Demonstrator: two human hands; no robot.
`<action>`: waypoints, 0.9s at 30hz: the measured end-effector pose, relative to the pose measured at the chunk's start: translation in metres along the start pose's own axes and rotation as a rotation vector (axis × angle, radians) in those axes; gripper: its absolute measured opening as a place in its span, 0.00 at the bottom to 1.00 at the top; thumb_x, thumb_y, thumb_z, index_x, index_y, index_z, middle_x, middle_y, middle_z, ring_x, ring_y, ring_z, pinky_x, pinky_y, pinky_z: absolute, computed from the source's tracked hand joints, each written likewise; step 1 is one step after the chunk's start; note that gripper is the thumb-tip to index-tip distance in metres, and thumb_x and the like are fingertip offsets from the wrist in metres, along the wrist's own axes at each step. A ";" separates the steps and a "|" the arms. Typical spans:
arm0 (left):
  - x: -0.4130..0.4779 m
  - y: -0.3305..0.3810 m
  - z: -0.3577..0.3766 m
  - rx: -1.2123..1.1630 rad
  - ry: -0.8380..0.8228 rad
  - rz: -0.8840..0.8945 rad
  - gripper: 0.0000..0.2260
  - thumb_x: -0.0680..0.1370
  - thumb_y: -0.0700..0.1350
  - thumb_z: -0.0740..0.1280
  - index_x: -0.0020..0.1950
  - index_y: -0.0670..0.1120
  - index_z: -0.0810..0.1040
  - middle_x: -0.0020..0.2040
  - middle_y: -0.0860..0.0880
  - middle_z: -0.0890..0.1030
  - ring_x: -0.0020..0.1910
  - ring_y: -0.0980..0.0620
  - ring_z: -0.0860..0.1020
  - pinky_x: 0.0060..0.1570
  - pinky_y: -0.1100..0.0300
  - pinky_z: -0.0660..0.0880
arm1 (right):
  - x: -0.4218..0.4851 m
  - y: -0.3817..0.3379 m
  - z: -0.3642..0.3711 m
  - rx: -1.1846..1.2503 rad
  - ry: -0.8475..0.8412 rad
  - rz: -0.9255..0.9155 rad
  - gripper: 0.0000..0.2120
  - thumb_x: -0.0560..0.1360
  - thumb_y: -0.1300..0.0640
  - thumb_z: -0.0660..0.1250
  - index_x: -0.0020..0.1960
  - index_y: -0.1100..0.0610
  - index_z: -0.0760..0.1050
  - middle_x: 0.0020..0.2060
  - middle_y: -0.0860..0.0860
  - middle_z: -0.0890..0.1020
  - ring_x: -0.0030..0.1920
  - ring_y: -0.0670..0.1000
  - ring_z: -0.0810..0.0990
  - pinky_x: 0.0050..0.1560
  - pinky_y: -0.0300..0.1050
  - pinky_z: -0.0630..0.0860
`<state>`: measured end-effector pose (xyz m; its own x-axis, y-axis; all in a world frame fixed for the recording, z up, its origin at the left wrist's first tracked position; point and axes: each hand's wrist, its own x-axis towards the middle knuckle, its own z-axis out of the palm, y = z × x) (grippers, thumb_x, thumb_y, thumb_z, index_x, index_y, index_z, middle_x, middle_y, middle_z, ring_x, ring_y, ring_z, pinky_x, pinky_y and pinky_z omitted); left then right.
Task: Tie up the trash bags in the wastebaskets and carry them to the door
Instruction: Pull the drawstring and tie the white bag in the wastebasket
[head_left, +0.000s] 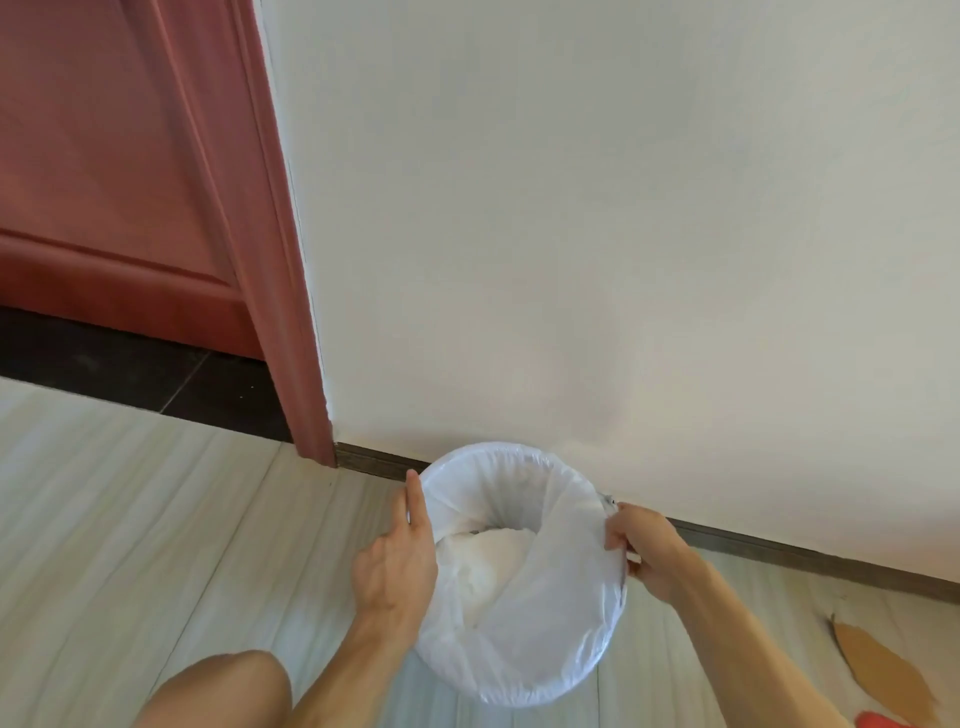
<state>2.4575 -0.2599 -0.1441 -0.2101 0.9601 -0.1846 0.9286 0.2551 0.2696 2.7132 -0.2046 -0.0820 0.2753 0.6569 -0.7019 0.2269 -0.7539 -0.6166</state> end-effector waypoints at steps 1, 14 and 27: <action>0.000 0.001 0.001 0.020 -0.001 0.003 0.39 0.73 0.37 0.61 0.80 0.43 0.45 0.76 0.50 0.66 0.25 0.50 0.67 0.26 0.59 0.63 | 0.000 -0.004 -0.002 0.030 -0.021 0.016 0.13 0.58 0.65 0.65 0.43 0.59 0.77 0.37 0.55 0.75 0.40 0.56 0.72 0.37 0.44 0.67; 0.004 -0.004 0.008 0.127 0.165 0.182 0.38 0.56 0.32 0.71 0.69 0.37 0.74 0.62 0.43 0.81 0.18 0.53 0.52 0.22 0.67 0.54 | -0.012 -0.030 0.047 0.089 -0.118 -0.154 0.08 0.67 0.61 0.72 0.46 0.61 0.79 0.41 0.56 0.80 0.42 0.57 0.79 0.44 0.50 0.76; 0.003 0.001 -0.006 -0.005 -0.004 0.006 0.35 0.78 0.39 0.54 0.80 0.51 0.40 0.77 0.56 0.60 0.39 0.46 0.76 0.35 0.57 0.67 | -0.085 0.030 0.011 -0.220 0.171 -0.427 0.15 0.68 0.58 0.73 0.30 0.58 0.67 0.25 0.46 0.70 0.26 0.48 0.66 0.27 0.40 0.60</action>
<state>2.4561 -0.2564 -0.1387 -0.2033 0.9612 -0.1865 0.9282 0.2498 0.2757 2.6864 -0.2826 -0.0443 0.2593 0.9099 -0.3238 0.5387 -0.4145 -0.7334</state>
